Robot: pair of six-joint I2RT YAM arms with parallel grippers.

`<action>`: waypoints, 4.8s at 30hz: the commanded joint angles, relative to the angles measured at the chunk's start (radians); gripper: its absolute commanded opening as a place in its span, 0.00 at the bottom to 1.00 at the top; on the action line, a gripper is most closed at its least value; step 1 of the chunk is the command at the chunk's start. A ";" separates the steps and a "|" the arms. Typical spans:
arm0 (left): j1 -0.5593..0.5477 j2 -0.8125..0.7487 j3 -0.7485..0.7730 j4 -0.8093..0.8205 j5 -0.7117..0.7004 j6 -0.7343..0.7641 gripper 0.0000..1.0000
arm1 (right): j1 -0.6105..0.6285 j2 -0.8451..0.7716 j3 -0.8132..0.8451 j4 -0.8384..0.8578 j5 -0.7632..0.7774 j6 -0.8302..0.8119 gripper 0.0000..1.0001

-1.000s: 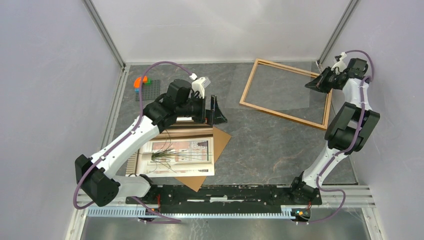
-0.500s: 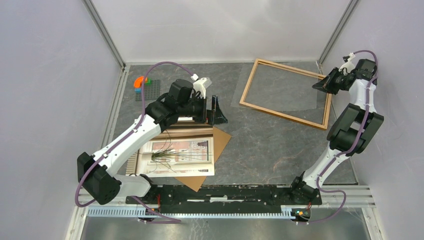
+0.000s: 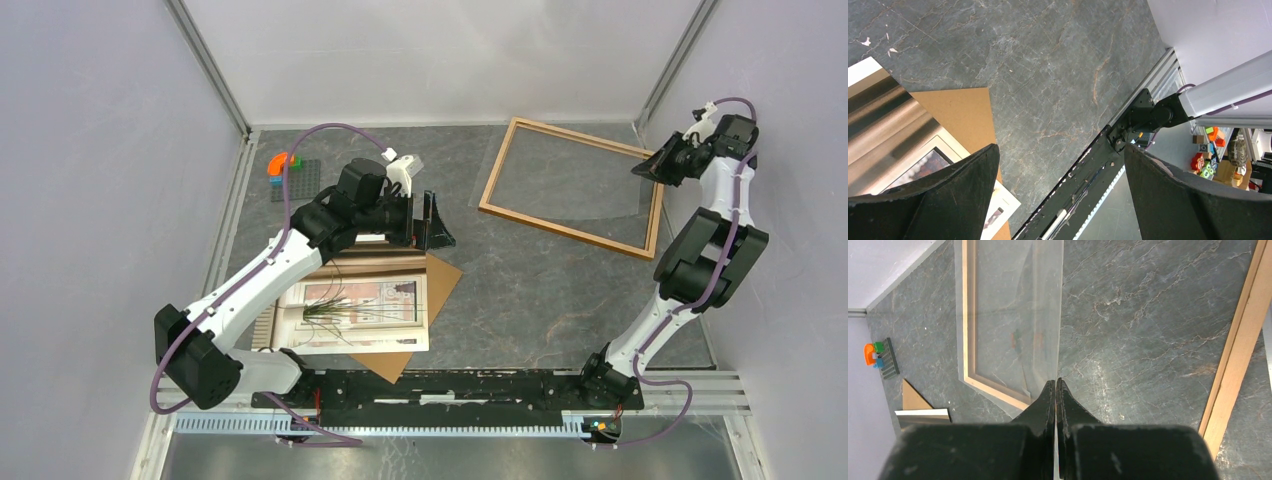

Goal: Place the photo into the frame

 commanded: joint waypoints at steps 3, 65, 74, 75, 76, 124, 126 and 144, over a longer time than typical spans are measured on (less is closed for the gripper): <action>0.003 0.007 0.006 0.023 0.017 -0.008 1.00 | -0.048 -0.049 0.045 0.048 0.048 0.054 0.00; 0.003 0.020 0.004 0.027 0.038 -0.016 1.00 | -0.107 0.000 0.130 -0.094 0.027 -0.077 0.00; 0.003 0.027 0.004 0.026 0.037 -0.015 1.00 | -0.107 0.017 0.149 -0.103 0.044 -0.089 0.00; 0.002 0.028 0.004 0.026 0.035 -0.015 1.00 | -0.106 0.020 0.148 -0.102 0.043 -0.089 0.00; 0.002 0.028 0.003 0.026 0.035 -0.015 1.00 | -0.104 0.022 0.148 -0.102 0.040 -0.089 0.00; 0.003 0.027 0.003 0.026 0.040 -0.015 1.00 | -0.090 0.044 0.155 -0.107 0.038 -0.105 0.00; 0.002 0.027 0.003 0.026 0.039 -0.015 1.00 | -0.086 0.043 0.151 -0.105 0.031 -0.105 0.00; 0.003 0.016 0.004 0.026 0.044 -0.016 1.00 | -0.039 -0.052 -0.057 0.070 -0.064 -0.003 0.42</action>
